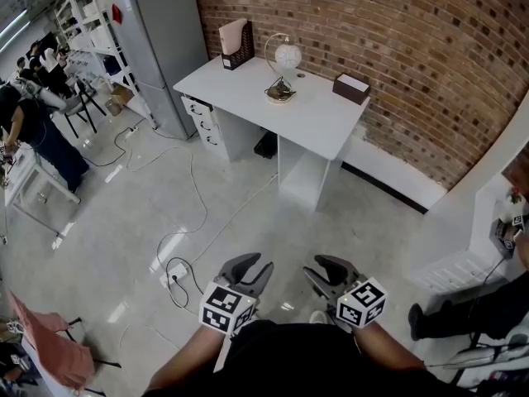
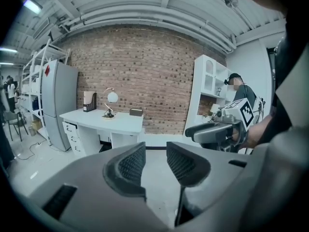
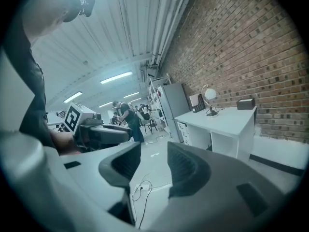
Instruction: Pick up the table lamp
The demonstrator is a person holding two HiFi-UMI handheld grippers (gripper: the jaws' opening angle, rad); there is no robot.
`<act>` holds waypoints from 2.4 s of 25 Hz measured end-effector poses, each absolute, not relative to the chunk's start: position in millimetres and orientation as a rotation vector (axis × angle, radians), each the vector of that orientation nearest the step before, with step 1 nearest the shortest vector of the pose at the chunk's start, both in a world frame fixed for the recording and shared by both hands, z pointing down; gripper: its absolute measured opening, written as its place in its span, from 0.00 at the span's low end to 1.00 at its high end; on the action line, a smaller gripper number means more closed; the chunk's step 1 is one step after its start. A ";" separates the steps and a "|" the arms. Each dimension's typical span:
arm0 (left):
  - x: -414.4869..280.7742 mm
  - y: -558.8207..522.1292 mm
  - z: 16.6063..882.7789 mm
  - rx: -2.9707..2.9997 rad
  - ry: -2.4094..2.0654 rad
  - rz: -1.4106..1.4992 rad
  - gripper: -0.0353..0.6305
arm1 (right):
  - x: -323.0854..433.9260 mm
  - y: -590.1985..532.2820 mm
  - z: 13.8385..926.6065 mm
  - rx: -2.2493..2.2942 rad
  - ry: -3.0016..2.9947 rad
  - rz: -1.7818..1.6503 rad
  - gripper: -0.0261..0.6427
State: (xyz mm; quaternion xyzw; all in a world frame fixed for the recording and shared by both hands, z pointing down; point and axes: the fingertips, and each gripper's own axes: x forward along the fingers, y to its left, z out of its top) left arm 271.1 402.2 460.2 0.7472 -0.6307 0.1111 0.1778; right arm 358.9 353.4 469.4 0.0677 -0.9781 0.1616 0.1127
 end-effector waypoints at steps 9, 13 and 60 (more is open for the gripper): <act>268.1 403.9 451.2 2.137 -1.829 0.287 0.41 | 353.5 360.8 458.3 0.168 -2.913 0.411 0.57; 265.5 402.1 444.8 2.142 -1.857 0.262 0.49 | 350.2 362.9 450.8 0.127 -2.940 0.410 0.71; 154.1 432.5 485.3 2.188 -1.693 0.284 0.60 | 233.2 390.8 480.4 0.199 -2.859 0.522 0.86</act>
